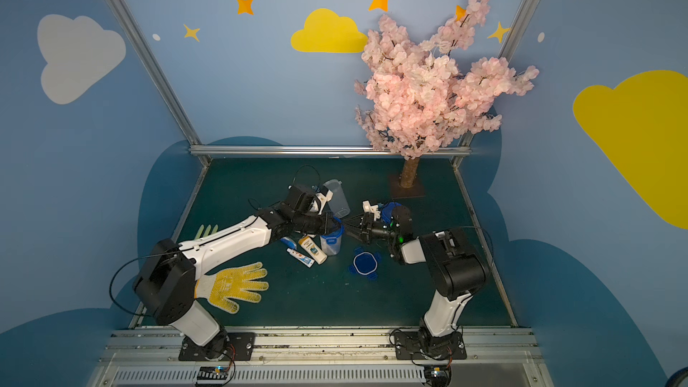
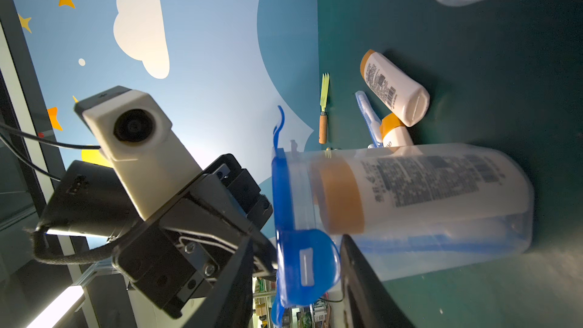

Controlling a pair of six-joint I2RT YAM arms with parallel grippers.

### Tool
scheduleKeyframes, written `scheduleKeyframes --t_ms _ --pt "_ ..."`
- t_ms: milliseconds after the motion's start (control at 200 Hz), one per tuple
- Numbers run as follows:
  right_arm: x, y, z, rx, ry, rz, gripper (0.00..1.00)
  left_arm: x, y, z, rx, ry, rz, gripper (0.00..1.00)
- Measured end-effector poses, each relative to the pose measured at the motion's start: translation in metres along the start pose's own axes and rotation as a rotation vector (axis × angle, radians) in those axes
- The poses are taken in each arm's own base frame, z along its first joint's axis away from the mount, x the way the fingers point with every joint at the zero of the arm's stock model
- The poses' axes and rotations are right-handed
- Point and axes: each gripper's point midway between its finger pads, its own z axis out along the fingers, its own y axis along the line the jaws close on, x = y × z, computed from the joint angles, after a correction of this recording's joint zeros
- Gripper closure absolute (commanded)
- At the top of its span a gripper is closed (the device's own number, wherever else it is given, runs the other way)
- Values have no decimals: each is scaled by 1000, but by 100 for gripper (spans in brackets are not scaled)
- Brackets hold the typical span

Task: Take out toiletry kits
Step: Unfasten the latch on the container.

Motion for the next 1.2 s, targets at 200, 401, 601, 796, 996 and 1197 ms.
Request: scheduleKeyframes --t_ms 200,401,601,796,996,1197 --pt "0 -1 -2 8 -8 14 62 1 0 1 9 1 -2 98" --pt "0 -3 -2 13 -8 20 65 1 0 1 12 -1 -1 98" --pt "1 -4 -2 16 -3 10 66 1 0 1 12 0 -2 98" --pt "0 23 -11 -15 -4 -86 66 -1 1 0 10 -8 -4 98" --pt "15 86 -13 -67 27 -328 66 -2 1 1 14 -15 0 98" --pt "17 90 -9 73 32 -397 67 -3 0 1 15 -14 1 98"
